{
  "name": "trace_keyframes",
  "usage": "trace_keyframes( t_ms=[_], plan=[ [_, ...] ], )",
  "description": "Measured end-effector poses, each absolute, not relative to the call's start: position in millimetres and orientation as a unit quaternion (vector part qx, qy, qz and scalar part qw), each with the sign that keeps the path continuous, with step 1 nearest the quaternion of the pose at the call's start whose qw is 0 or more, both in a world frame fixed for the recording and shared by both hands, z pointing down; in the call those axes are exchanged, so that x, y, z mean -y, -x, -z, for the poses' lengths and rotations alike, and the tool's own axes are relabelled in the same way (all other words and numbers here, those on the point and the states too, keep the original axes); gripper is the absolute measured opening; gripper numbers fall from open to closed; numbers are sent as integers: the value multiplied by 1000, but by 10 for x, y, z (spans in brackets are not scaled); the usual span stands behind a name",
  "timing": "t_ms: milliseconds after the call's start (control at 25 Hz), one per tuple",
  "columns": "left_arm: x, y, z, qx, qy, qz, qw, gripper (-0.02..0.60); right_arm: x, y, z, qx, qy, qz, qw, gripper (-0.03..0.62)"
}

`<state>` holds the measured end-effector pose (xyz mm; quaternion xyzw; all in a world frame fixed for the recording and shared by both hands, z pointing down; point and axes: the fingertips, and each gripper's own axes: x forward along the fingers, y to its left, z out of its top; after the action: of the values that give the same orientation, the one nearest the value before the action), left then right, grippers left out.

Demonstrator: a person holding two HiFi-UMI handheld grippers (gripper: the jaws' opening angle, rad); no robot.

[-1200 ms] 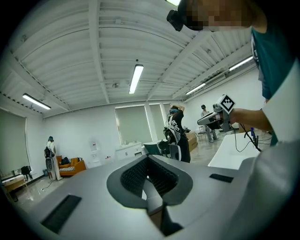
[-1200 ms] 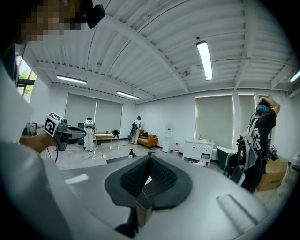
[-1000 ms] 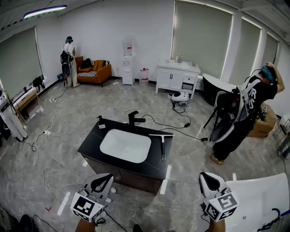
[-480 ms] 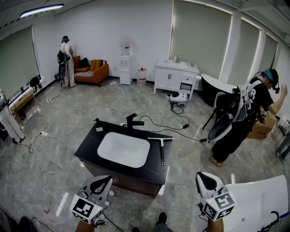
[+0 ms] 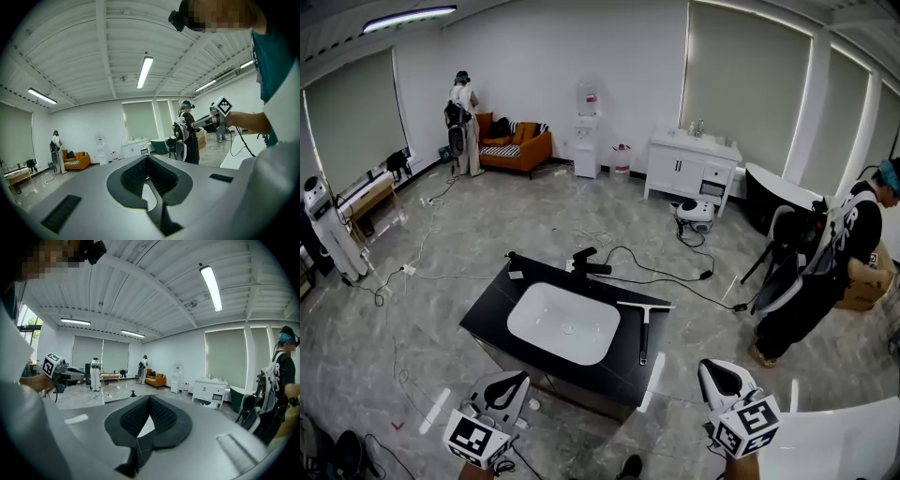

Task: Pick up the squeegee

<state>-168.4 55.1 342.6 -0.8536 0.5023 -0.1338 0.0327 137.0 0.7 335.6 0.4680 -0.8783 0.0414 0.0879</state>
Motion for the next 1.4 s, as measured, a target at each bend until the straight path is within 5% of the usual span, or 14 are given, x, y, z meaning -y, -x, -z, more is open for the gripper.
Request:
trace_keyframes(
  t_ms=[1400],
  plan=[
    [1432, 980, -3818, -496, 857, 140, -1, 6, 2164, -1722, -3888, 886, -446, -80, 99, 11]
  ],
)
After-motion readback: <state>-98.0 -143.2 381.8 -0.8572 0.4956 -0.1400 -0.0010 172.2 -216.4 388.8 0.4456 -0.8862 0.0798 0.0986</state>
